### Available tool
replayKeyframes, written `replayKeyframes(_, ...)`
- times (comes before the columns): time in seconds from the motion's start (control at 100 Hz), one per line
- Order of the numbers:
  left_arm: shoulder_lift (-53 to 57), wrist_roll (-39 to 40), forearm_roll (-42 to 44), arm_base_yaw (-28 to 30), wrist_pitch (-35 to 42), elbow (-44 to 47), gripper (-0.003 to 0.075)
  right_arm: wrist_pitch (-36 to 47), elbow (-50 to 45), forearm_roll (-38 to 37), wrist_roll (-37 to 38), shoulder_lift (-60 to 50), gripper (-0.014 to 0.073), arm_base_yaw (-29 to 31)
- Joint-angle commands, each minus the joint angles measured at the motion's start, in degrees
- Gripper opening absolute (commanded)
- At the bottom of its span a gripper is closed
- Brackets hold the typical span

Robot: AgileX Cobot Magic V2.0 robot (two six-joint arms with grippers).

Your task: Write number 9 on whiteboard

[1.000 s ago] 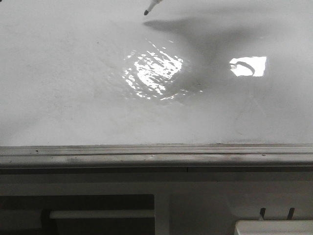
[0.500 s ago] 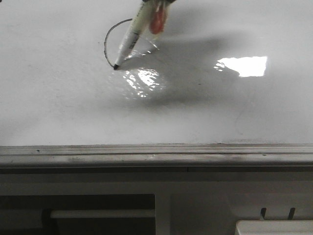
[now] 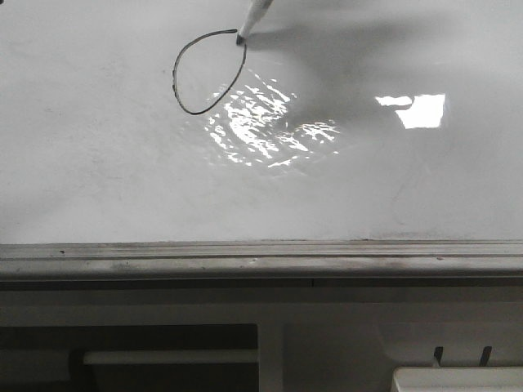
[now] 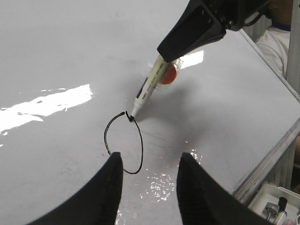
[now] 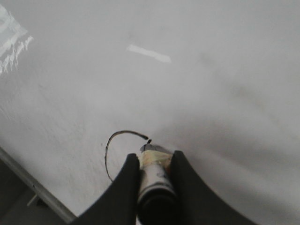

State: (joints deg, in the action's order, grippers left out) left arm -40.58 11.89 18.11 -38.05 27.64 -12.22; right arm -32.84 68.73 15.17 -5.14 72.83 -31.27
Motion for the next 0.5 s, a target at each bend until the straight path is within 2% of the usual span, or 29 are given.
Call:
replayKeyframes(0.0, 0.3, 0.5, -1.3, -0.2, 3.7, -1.6, 0.0262, 0.2, -1.2, 0.1, 1.0, -0.9, -0.005, 0.1)
replayKeyframes(0.18, 0.3, 0.5, -1.1, -0.2, 3.2, -1.6, 0.0262, 2.0, -10.3, 2.5, 2.0, -1.7, -0.005, -3.2)
replayKeyframes(0.31, 0.3, 0.5, -0.4, -0.2, 3.2, -1.6, 0.0262, 4.4, -10.1, 3.5, 2.0, -2.6, -0.0051, -6.3)
replayKeyframes(0.49, -3.2, 1.7, 7.8, -1.7, 3.2, -1.6, 0.0262, 4.4, -8.2, 4.6, 2.0, -4.1, -0.005, -11.3)
